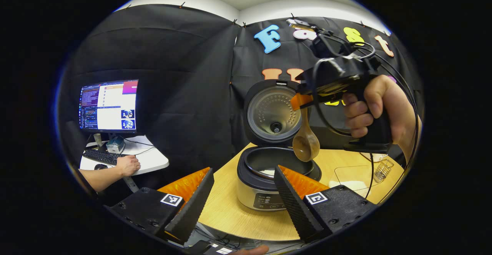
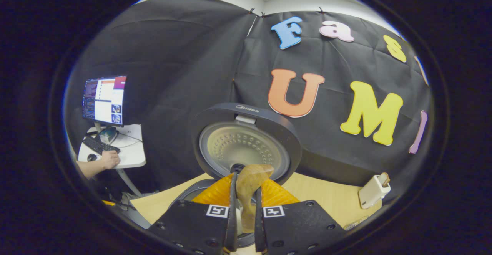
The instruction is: Close the left gripper, press the button to open the rice cooker; take a wooden spoon from the chopstick holder with the right hand, scoop a spoonful of rice and pour it into the rice cooker, then put the wooden spoon back into the chopstick holder.
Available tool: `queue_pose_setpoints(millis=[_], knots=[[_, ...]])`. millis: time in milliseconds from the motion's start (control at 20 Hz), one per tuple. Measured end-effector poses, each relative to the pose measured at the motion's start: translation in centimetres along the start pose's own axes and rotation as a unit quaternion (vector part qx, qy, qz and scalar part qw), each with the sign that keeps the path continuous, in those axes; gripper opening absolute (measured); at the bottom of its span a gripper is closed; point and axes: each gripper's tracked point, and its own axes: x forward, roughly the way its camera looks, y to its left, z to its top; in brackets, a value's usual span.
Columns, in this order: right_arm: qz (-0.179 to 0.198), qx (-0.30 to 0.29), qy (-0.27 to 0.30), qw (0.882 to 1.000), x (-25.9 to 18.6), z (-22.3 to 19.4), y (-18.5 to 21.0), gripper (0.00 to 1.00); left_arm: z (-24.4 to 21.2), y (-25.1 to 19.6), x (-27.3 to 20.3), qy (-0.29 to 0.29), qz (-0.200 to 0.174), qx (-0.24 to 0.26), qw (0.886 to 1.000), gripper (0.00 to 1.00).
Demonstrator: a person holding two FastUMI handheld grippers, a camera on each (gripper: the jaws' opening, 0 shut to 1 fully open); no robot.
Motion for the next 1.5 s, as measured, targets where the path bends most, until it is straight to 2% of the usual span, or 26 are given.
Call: queue_pose_setpoints(millis=[200, 300, 500, 650, 800, 1000, 1200, 1450, 1500], knots=[[0.007, 0.036, -0.034, 0.999, -5.1, 0.6, -4.4, 0.18, 0.0, 0.0, 0.0, -0.001, 0.001, 0.000, 1.000, 1.00], [0.001, 0.052, -0.054, 0.997, -8.6, 0.6, -8.0, 0.18, 0.1, -0.2, 0.0, -0.002, -0.007, -0.004, 1.000, 1.00], [-0.033, 0.066, -0.089, 0.993, -15.8, -1.1, -16.2, 0.18, 0.0, -0.9, 0.1, -0.007, -0.028, 0.000, 1.000, 1.00], [-0.070, 0.074, -0.089, 0.991, -19.7, -4.1, -22.3, 0.18, 0.8, -4.9, -1.1, -0.010, -0.036, 0.011, 0.999, 1.00], [-0.094, 0.097, -0.080, 0.988, -21.7, -7.6, -27.7, 0.18, 0.9, -8.6, -0.9, -0.011, -0.057, 0.021, 0.998, 1.00], [-0.129, 0.136, -0.060, 0.980, -22.4, -12.5, -34.8, 0.18, 1.0, -12.0, -1.3, -0.019, -0.085, 0.029, 0.996, 1.00], [-0.178, 0.163, -0.030, 0.970, -20.2, -16.6, -42.0, 0.18, 1.0, -14.3, -1.4, -0.027, -0.097, 0.041, 0.994, 1.00], [-0.215, 0.185, -0.006, 0.959, -16.1, -19.2, -47.6, 0.18, 1.2, -15.5, -1.3, -0.033, -0.096, 0.045, 0.994, 1.00], [-0.213, 0.196, -0.007, 0.957, -15.2, -19.4, -48.0, 0.18, 1.3, -15.7, -1.3, -0.035, -0.098, 0.041, 0.994, 0.99]])
